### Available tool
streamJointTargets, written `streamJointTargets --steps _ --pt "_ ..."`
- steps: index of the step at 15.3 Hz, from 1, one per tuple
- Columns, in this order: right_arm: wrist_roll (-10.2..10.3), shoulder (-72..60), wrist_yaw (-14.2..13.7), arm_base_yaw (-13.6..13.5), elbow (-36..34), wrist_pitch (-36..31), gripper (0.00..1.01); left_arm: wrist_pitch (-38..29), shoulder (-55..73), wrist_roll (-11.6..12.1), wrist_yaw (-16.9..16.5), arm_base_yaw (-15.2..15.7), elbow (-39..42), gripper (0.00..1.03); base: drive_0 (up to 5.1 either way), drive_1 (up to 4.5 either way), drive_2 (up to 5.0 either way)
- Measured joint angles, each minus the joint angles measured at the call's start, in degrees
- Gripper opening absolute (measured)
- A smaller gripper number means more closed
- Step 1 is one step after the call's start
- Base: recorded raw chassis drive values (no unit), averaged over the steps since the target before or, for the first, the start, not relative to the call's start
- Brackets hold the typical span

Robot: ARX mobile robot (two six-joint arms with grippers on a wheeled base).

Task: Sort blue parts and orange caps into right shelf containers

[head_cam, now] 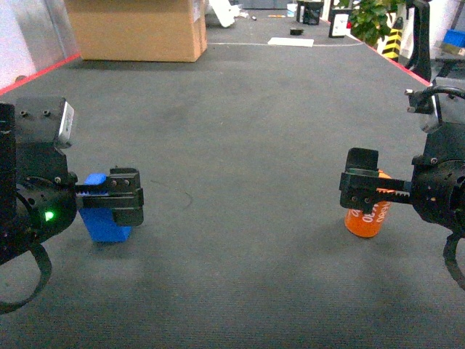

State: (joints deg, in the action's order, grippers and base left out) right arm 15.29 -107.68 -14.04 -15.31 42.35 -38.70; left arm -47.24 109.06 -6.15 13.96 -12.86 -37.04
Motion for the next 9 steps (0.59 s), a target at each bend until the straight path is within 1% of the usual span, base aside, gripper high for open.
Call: streamJointTargets --steps 2,6,8,9 --pt "0.2 -1.55 0.59 -0.04 0.7 -0.35 0.98 -0.17 0.98 -0.48 -0.13 -0.07 -0.35 0.98 0.0 0.0 0.0" --pt "0.15 -6.14 0.68 -0.04 2.12 0.72 0.98 0.0 3.83 -1.36 -0.46 -0.61 -1.01 0.98 0.0 0.0 0.0" --pt "0.11 -7.45 0.68 -0.04 2.86 0.7 0.98 0.07 4.85 -1.42 -0.42 -0.74 -1.14 0.98 0.0 0.0 0.0" --pt "-0.26 -7.8 0.61 -0.04 3.23 0.57 0.98 0.22 5.29 -1.42 -0.26 -0.92 -1.27 0.98 0.0 0.0 0.0"
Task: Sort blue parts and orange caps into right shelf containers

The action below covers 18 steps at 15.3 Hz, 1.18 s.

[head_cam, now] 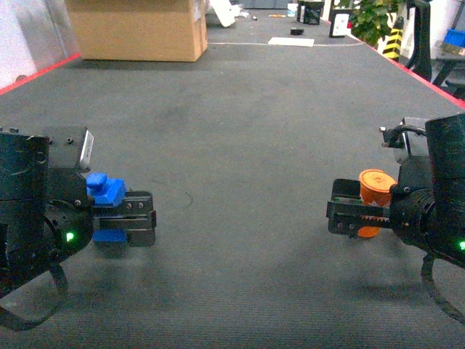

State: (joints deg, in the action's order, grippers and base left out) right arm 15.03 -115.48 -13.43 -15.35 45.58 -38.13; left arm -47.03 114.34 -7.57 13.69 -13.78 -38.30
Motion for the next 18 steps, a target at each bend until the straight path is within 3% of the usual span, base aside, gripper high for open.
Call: streamJointTargets --steps 3,5,8,9,11,13,15,18 --pt "-2.54 -0.46 -1.29 -0.02 0.11 -0.35 0.98 0.04 0.15 0.0 0.09 -0.04 -0.04 0.97 0.0 0.0 0.0" --pt "-4.74 -0.46 -2.67 -0.5 0.28 2.62 0.8 0.26 0.15 0.0 0.31 -0.04 -0.09 0.78 0.0 0.0 0.0" --pt "-6.21 -0.42 -3.65 -1.18 0.33 2.32 0.54 -0.33 0.15 0.02 0.81 -0.07 -0.09 0.5 0.0 0.0 0.0" --pt "-6.58 -0.39 -3.74 -1.29 0.31 2.23 0.46 -1.7 0.15 0.04 1.18 -0.07 -0.04 0.45 0.0 0.0 0.0" --pt "-7.1 0.26 -4.52 -1.51 -0.68 -0.76 0.42 -5.53 -0.17 0.52 2.12 -0.37 1.11 0.44 0.0 0.0 0.0" --pt "-9.18 10.14 -10.93 -1.44 -8.59 -11.93 0.42 -14.51 -9.09 1.64 6.08 -2.23 8.66 0.44 0.0 0.0 0.0" --pt "-10.71 17.18 -14.01 -1.64 -13.46 -15.78 0.42 -18.38 -15.12 2.1 8.44 -3.67 13.62 0.44 0.0 0.0 0.0" --pt "-16.37 34.1 -20.94 -6.49 -23.76 -17.22 0.42 -18.82 -30.69 4.39 14.34 -5.31 24.85 0.44 0.0 0.0 0.0"
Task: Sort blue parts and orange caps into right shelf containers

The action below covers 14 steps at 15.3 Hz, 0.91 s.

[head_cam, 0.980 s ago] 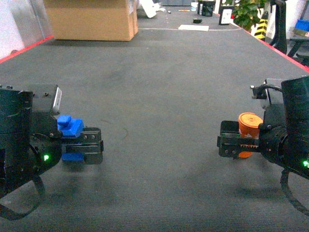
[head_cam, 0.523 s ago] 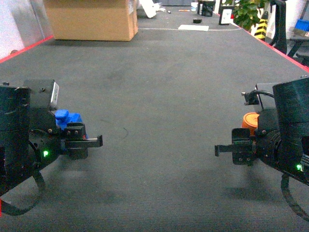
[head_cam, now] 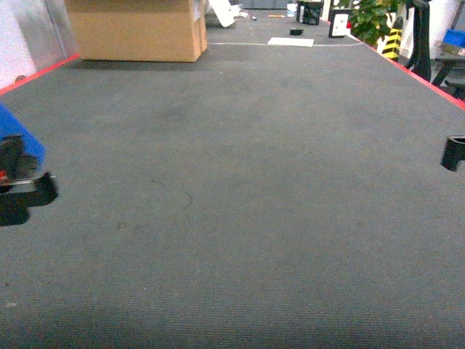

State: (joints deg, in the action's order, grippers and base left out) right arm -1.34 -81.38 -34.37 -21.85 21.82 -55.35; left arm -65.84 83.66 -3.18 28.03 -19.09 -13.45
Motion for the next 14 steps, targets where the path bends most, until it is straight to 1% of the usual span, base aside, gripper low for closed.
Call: streamJointTargets --steps 2,4,5,6,7,8,11,12,13,14 --pt "-4.79 13.66 -6.4 -4.7 -6.23 2.8 0.42 7.67 -15.54 2.23 4.46 -1.11 6.34 0.44 0.0 0.0 0.0" --pt "-7.65 22.77 -11.28 -7.8 -9.07 4.7 0.42 15.56 -28.44 3.63 7.08 -2.64 8.31 0.44 0.0 0.0 0.0" --pt "-9.05 27.19 -13.99 -9.68 -10.27 5.27 0.42 19.96 -36.13 4.17 8.81 -3.78 8.68 0.44 0.0 0.0 0.0" --pt "-9.53 29.22 -14.8 -10.47 -10.38 6.64 0.42 21.9 -39.91 4.72 10.1 -4.63 8.81 0.44 0.0 0.0 0.0" --pt "-9.88 31.1 -17.42 -11.5 -10.43 8.26 0.42 24.98 -44.48 4.2 11.37 -5.79 8.9 0.44 0.0 0.0 0.0" --pt "-9.92 31.23 -17.92 -11.54 -10.45 8.41 0.42 25.57 -45.46 3.54 11.56 -5.97 8.9 0.44 0.0 0.0 0.0" --pt "-10.14 31.12 -17.79 -11.52 -10.43 8.83 0.41 26.03 -44.61 3.13 11.41 -5.99 8.87 0.44 0.0 0.0 0.0" --pt "-7.98 33.99 -10.49 -9.18 -10.12 16.94 0.41 27.82 -45.07 3.04 10.25 -5.77 8.7 0.44 0.0 0.0 0.0" --pt "-4.59 38.62 -1.55 -5.9 -11.21 23.02 0.41 36.02 -49.24 3.21 1.44 -2.25 8.24 0.44 0.0 0.0 0.0" --pt "-2.19 42.64 5.07 -2.82 -12.5 26.29 0.41 40.22 -52.87 3.19 -4.94 0.61 8.48 0.44 0.0 0.0 0.0"
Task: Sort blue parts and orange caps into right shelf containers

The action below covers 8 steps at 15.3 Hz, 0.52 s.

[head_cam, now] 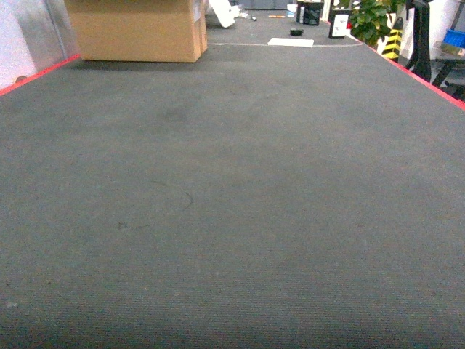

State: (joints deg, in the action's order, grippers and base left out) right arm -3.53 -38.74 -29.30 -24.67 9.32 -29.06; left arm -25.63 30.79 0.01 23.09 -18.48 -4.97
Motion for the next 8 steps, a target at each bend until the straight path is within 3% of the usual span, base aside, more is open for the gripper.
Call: streamJointTargets --steps 2,3,5,6,8 --pt "2.12 5.2 8.7 4.66 -2.43 3.1 0.41 3.67 -4.66 0.02 -8.04 4.02 1.01 0.44 0.0 0.0 0.0" --pt "2.56 8.5 12.55 8.24 -3.85 5.4 0.41 5.99 -7.32 0.02 -11.13 6.62 2.08 0.44 0.0 0.0 0.0" --pt "2.71 13.42 16.79 12.48 -5.44 8.09 0.41 8.61 -11.23 0.02 -14.16 9.92 2.75 0.44 0.0 0.0 0.0" --pt "2.73 15.45 18.75 14.36 -6.03 9.62 0.41 6.86 -12.5 0.02 -15.72 11.19 4.02 0.44 0.0 0.0 0.0" --pt "2.75 18.14 21.07 16.57 -6.8 11.52 0.41 10.05 -15.02 0.02 -22.29 18.01 4.42 0.43 0.0 0.0 0.0"
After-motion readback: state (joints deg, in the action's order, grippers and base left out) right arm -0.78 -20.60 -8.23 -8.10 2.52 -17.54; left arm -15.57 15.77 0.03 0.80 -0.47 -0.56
